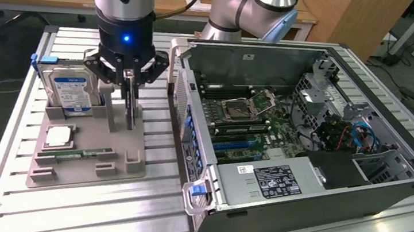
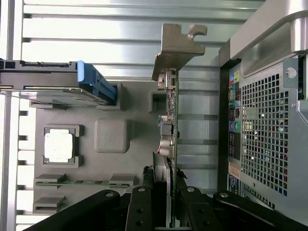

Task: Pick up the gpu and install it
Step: 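Pick up the gpu and move the gpu toward the slot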

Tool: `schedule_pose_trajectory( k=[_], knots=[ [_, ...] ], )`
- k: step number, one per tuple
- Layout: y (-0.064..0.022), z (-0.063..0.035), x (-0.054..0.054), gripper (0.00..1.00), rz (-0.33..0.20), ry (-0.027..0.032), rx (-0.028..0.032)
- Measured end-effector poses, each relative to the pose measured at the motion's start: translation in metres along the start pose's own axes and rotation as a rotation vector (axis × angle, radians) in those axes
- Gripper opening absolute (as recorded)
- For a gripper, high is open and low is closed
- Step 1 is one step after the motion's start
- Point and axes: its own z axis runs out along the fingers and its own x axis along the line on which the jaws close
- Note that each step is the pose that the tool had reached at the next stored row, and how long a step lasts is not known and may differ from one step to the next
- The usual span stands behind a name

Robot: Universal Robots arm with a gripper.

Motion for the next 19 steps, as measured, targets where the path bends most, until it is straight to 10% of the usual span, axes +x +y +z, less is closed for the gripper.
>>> schedule_pose_trajectory(
  k=[19],
  knots=[
    [0.0005, -0.0057, 0.0000, 0.27, 0.000, 0.0000, 0.0000]
  ],
)
